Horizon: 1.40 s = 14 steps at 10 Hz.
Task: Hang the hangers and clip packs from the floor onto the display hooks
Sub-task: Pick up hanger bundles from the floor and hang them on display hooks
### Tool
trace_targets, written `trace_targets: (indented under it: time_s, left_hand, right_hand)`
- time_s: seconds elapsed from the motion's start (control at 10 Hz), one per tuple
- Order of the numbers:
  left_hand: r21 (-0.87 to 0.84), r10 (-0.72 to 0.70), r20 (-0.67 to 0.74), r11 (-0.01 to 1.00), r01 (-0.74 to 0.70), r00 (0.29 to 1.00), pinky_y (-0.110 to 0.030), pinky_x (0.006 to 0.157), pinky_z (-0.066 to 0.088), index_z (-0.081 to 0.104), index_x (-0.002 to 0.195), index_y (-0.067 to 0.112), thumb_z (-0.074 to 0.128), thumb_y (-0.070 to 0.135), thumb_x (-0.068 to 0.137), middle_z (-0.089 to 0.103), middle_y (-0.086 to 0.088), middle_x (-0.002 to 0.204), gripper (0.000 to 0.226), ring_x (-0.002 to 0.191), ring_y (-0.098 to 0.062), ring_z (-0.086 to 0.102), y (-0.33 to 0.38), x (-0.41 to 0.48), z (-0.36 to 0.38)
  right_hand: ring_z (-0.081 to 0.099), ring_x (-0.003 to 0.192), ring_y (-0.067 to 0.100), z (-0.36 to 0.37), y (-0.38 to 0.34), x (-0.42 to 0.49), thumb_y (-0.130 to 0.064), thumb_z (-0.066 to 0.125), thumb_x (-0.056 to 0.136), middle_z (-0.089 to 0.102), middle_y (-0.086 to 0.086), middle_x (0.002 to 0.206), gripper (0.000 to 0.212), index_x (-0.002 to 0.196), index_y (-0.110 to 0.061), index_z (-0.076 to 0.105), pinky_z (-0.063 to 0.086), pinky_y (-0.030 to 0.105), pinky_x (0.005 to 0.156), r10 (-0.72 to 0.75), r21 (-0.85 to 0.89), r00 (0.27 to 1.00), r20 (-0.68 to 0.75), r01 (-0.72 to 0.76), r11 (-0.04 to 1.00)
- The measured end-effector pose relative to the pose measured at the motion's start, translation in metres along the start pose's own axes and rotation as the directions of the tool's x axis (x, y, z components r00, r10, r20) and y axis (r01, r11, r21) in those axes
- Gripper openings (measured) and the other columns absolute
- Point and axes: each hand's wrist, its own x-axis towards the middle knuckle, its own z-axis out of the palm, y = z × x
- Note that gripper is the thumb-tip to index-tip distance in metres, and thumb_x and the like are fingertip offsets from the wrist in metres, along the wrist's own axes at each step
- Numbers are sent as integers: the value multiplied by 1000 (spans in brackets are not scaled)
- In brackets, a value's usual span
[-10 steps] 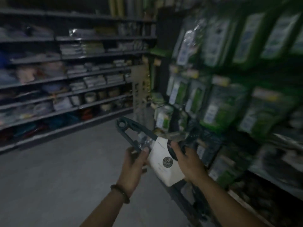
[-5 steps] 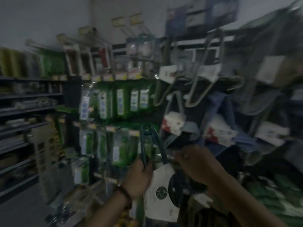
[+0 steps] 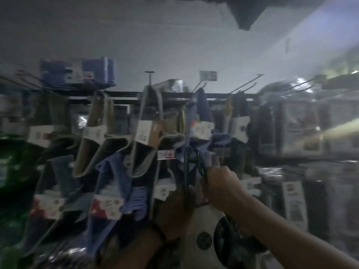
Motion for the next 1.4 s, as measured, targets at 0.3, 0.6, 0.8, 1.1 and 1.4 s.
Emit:
trace_targets:
  time_s: [0.3, 0.6, 0.8, 1.1, 1.4]
  left_hand:
    - [-73, 344, -17, 936, -345, 939, -30, 108, 48, 40, 137, 55, 57, 48, 103, 59, 25, 136, 39, 124, 7, 54, 87, 130, 98]
    - [461, 445, 238, 731, -503, 863, -47, 130, 12, -22, 160, 43, 35, 85, 91, -40, 24, 161, 99, 158, -13, -20, 75, 239, 114]
    - [556, 479, 249, 641, -529, 842, -52, 130, 13, -12, 164, 35, 35, 78, 95, -41, 19, 162, 94, 158, -17, -21, 82, 322, 117]
    - [600, 610, 101, 593, -537, 786, -62, 127, 17, 0, 156, 49, 43, 73, 96, -40, 23, 162, 78, 159, -20, -20, 118, 393, 112]
    - [683, 595, 62, 560, -469, 801, -58, 125, 23, 8, 165, 35, 42, 71, 96, -43, 30, 157, 86, 158, -12, -18, 127, 429, 118]
  right_hand:
    - [67, 68, 18, -82, 154, 57, -20, 62, 99, 64, 2, 75, 32, 69, -18, 52, 57, 28, 57, 200, -86, 977, -72, -206, 975]
    - [66, 86, 29, -98, 238, 168, -20, 57, 99, 67, 7, 97, 19, 112, -11, 68, 42, 30, 64, 319, -183, 920, -226, -362, 914]
    - [70, 106, 31, -109, 280, 250, -23, 57, 103, 71, 13, 115, 26, 119, -7, 69, 56, 35, 81, 255, -240, 939, -233, -309, 920]
    - [70, 86, 30, -158, 300, 313, -20, 59, 97, 61, 5, 78, 10, 89, -15, 63, 41, 28, 60, 41, -276, 844, -535, -220, 936]
    - [53, 74, 28, -148, 334, 351, -23, 59, 98, 54, 5, 77, 31, 70, -21, 44, 39, 31, 63, 59, -95, 789, -612, -148, 984]
